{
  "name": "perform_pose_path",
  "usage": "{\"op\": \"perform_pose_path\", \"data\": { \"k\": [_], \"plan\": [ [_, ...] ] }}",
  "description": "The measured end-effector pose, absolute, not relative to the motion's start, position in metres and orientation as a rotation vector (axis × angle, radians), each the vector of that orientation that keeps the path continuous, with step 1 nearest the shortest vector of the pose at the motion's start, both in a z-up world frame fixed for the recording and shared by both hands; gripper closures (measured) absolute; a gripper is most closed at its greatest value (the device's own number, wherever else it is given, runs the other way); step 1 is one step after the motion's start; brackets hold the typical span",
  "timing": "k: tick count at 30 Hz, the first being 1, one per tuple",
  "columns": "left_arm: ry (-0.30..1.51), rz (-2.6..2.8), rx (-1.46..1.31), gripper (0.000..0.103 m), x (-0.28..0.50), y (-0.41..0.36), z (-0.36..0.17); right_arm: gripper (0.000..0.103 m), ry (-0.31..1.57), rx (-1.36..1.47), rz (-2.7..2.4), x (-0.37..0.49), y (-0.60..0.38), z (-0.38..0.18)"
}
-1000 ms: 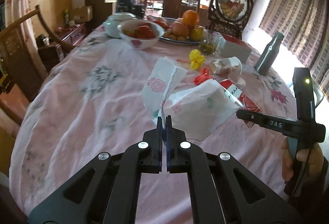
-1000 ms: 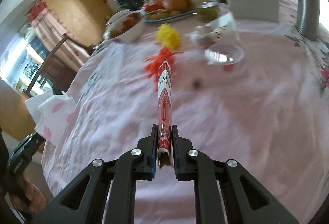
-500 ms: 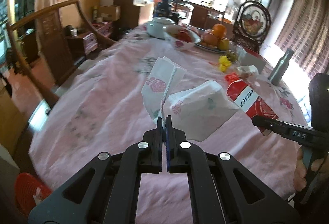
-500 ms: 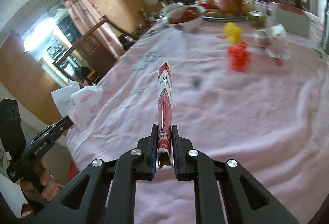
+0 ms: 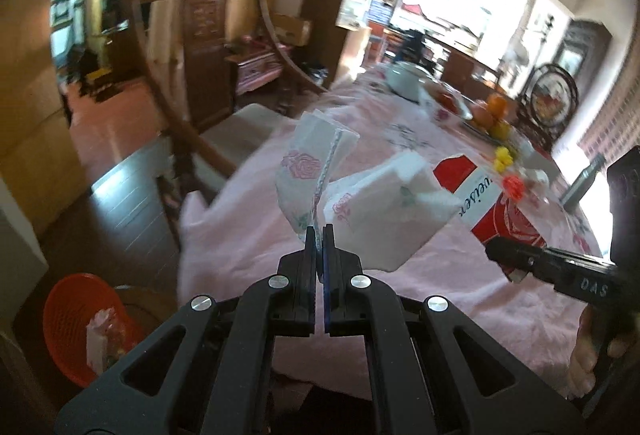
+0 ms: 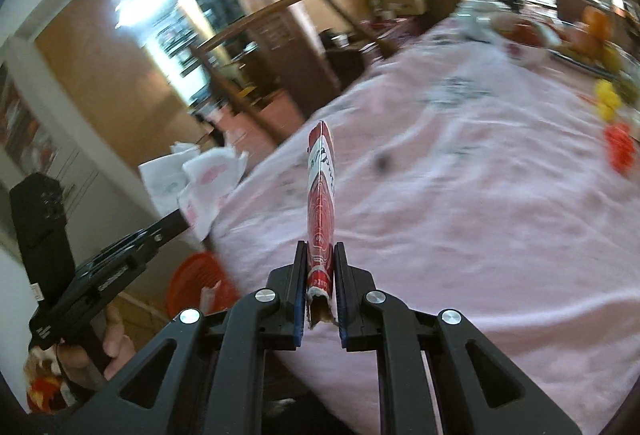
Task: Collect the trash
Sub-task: 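Carry the tissues and red can in both tools over the red basket, then open both tools to drop the tissues and can into the red basket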
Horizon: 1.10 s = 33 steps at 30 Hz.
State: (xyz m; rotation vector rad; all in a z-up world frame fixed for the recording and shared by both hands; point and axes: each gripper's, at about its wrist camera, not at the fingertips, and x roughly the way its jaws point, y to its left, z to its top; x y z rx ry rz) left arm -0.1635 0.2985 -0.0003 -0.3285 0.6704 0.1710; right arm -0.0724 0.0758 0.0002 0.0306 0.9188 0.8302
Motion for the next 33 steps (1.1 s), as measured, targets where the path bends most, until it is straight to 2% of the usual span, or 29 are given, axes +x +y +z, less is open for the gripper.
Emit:
{"op": "perform_pose_path", "data": {
  "k": [14, 24, 33],
  "plan": [
    [0.717, 0.483, -0.541, 0.100, -0.271, 0.449, -0.058, 0.090, 1.042, -0.239, 1.173, -0.153, 0.299, -0.035],
    [0.870, 0.674, -0.654, 0.100, -0.313, 0.515, -0.144, 0.090, 1.234, -0.442, 1.251, -0.188, 0.427, -0.120],
    [0.986, 0.723, -0.745, 0.100, -0.322, 0.543, -0.202, 0.090, 1.349, -0.511, 1.266, -0.206, 0.475, -0.183]
  ]
}}
